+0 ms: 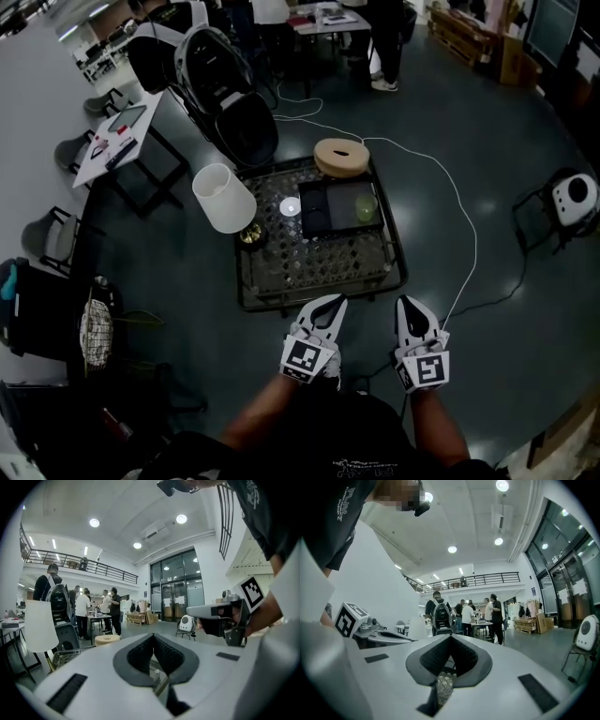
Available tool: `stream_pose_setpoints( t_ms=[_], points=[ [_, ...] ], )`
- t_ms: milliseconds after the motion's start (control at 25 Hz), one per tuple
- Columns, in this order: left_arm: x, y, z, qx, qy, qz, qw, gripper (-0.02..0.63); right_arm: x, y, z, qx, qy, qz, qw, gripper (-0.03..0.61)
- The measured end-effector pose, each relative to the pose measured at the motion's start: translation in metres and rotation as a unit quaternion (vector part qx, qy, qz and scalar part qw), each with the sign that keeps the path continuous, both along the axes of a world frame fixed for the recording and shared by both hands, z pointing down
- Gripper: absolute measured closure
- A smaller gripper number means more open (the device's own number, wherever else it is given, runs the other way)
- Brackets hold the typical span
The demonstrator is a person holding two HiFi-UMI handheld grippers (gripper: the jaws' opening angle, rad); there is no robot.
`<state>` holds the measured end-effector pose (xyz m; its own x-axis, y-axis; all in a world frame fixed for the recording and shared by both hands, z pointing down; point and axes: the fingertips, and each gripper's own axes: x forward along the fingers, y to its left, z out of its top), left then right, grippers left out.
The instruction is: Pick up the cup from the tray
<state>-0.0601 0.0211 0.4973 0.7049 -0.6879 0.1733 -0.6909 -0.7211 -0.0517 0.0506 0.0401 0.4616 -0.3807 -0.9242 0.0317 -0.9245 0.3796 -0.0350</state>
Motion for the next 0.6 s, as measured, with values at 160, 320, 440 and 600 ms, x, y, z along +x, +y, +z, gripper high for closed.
stream_pose_setpoints(
  t_ms=[160, 320, 440, 600],
  points=[
    [-0.012, -0.023, 0.007, 0.0, 0.005, 0.007, 1.0, 0.604, -0.014, -0.022, -0.001, 0.006, 0.011, 0.009, 1.0, 0.571],
    [-0.032, -0.045, 0.009, -0.015, 0.038, -0.008, 0.9991, 0.604, -0.025, -0.038, -0.001, -0.008, 0.001, 0.01, 1.0, 0.571],
    [-0.04, -0.056, 0.006, -0.025, 0.056, -0.016, 0.998, 0.604, -0.032, -0.049, -0.004, -0.008, 0.008, 0.004, 1.0, 0.571],
    [-0.041, -0.064, 0.003, -0.023, 0.065, -0.015, 0.9975, 0.604, -0.035, -0.058, -0.005, -0.006, 0.024, 0.002, 1.0, 0.571]
  ],
)
